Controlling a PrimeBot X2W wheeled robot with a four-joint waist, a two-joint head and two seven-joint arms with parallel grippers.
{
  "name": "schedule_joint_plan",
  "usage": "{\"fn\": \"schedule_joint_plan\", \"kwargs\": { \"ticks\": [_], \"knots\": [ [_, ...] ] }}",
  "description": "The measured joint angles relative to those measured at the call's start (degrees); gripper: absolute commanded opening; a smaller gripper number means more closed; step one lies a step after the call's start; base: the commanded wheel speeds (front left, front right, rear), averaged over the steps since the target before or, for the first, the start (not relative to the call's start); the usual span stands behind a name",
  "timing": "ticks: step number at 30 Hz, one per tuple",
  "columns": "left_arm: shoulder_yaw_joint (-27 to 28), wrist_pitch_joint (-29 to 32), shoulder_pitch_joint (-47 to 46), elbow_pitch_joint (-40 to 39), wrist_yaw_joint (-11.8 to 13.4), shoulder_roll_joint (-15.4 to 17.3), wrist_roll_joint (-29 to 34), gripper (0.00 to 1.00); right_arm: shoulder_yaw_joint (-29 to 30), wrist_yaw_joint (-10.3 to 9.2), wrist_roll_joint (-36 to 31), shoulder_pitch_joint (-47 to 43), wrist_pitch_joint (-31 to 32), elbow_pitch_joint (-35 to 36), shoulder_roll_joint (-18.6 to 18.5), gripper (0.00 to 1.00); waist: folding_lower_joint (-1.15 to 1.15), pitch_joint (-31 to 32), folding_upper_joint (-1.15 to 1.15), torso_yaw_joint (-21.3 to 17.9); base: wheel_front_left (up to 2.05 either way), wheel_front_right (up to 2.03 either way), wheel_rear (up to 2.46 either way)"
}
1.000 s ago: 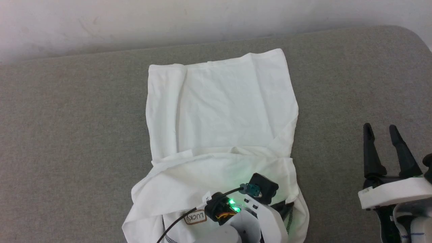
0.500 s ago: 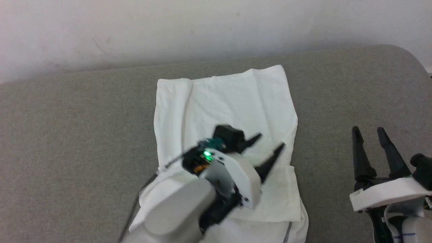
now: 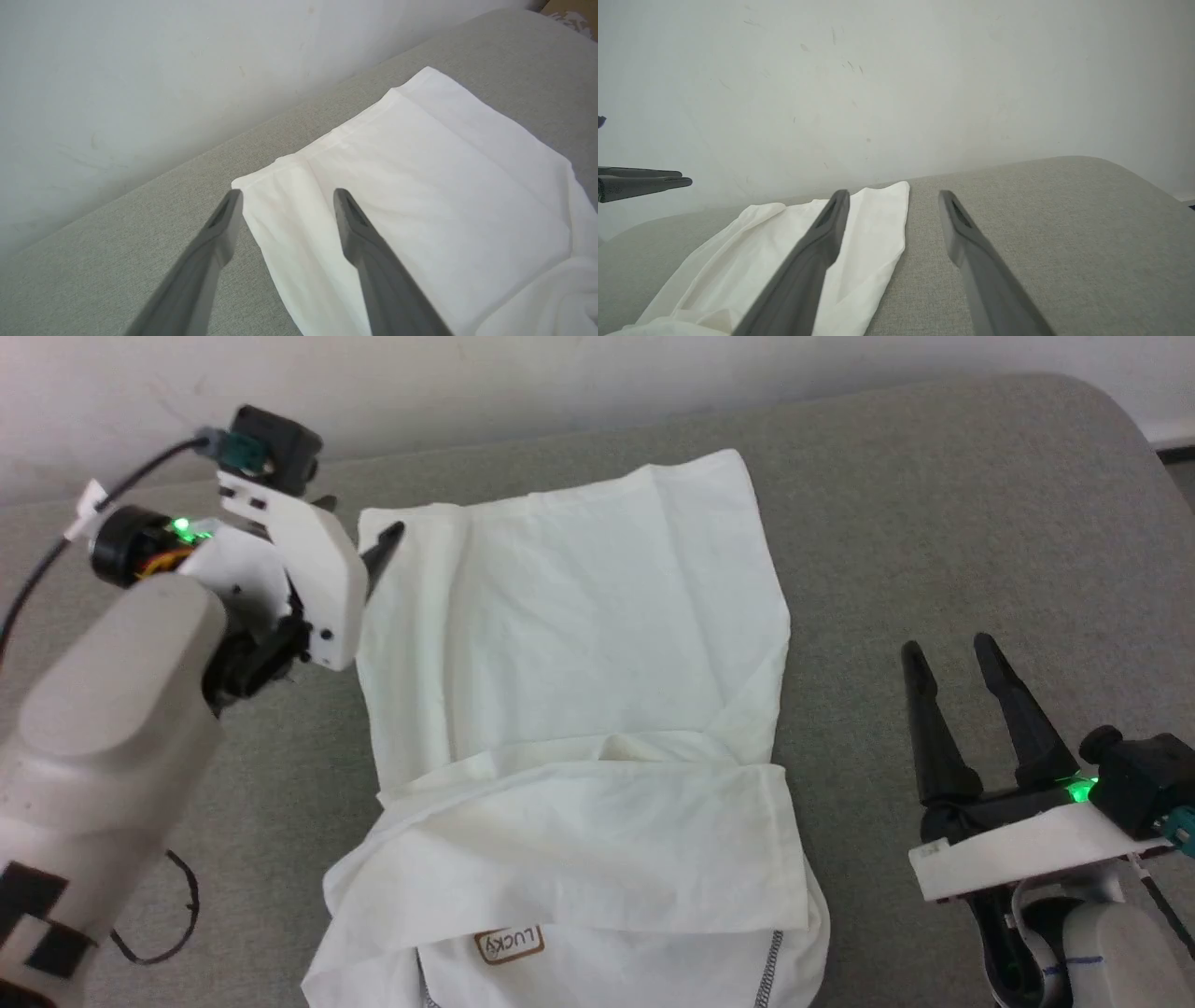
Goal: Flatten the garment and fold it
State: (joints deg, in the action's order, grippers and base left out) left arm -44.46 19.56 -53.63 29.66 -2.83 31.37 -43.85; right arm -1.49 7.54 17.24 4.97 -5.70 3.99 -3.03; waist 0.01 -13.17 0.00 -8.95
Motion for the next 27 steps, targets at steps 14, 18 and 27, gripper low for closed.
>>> {"fn": "schedule_joint_plan", "kwargs": {
  "ticks": [14, 18, 27],
  "knots": [
    [0.76, 11.24, -10.68, 13.34, -1.74, 4.48, -1.51, 1.0, -2.78, 0.0, 1.05, 3.05, -2.0, 0.66, -0.01, 1.0, 0.01, -10.54, 0.0, -6.35, 0.0, 0.0, 0.0],
    [0.71, 13.33, -11.13, 15.6, -1.8, 5.23, -1.91, 1.0, -2.7, 0.0, 0.98, 3.07, -2.61, -1.04, -0.01, 1.0, 0.01, -12.68, 0.0, -8.01, 0.0, 0.0, 0.0],
    [0.88, 15.1, -12.5, 16.03, -2.22, 5.98, -3.1, 1.0, -1.92, 0.0, 1.07, 3.22, -3.66, -4.23, -0.02, 1.0, -0.01, -14.4, 0.0, -9.35, 0.0, 0.0, 0.0]
  ]
}}
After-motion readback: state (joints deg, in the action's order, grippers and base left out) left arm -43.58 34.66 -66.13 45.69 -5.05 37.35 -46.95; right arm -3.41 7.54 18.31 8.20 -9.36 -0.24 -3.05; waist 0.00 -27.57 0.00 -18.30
